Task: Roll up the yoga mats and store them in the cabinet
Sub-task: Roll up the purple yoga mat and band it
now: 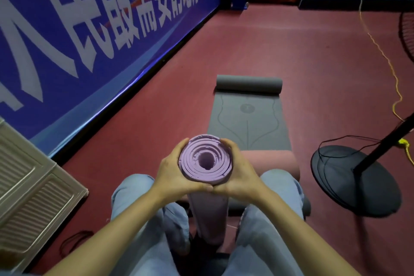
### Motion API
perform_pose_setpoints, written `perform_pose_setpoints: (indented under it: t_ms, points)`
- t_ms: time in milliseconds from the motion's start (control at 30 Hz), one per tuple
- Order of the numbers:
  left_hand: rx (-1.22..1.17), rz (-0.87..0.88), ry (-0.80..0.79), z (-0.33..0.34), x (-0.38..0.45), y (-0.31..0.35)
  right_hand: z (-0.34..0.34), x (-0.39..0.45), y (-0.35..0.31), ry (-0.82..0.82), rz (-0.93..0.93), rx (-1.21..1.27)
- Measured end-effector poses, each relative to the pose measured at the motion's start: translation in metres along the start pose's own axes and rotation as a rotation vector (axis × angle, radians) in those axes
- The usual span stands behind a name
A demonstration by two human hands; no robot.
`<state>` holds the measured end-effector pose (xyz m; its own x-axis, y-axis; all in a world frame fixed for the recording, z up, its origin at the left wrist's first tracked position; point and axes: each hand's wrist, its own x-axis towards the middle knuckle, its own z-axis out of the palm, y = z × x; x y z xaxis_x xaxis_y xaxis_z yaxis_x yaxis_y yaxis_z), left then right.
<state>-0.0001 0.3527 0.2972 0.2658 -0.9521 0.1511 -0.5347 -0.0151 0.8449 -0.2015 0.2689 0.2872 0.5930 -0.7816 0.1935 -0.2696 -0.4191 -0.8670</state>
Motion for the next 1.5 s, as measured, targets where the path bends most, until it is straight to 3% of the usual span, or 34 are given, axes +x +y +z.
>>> perform_pose_setpoints:
  t_ms: [267, 467, 633, 833, 1033, 1200, 1333, 1500]
  points:
    - [0.091, -0.049, 0.307, -0.102, -0.013, 0.012, 0.047, 0.08, -0.079, -0.117, -0.289, -0.059]
    - [0.15, -0.084, 0.465, -0.148, -0.031, -0.007, 0.094, 0.12, -0.107, -0.264, -0.381, -0.086]
    - [0.179, -0.141, 0.446, -0.163, -0.032, -0.049, 0.134, 0.136, -0.097, -0.324, -0.378, -0.106]
    - [0.134, -0.186, 0.314, -0.159, -0.025, -0.102, 0.169, 0.131, -0.063, -0.407, -0.184, -0.089]
    - [0.116, -0.135, 0.399, -0.164, -0.029, -0.135, 0.17, 0.16, -0.084, -0.527, -0.183, -0.253]
    - [0.119, -0.206, 0.16, -0.177, -0.032, -0.177, 0.2, 0.177, -0.1, -0.741, -0.247, -0.439]
    - [-0.041, -0.238, 0.229, -0.171, -0.034, -0.189, 0.221, 0.186, -0.113, -0.835, -0.308, -0.8]
    - [-0.072, -0.291, 0.446, -0.152, -0.035, -0.207, 0.251, 0.196, -0.127, -0.729, -0.413, -0.922]
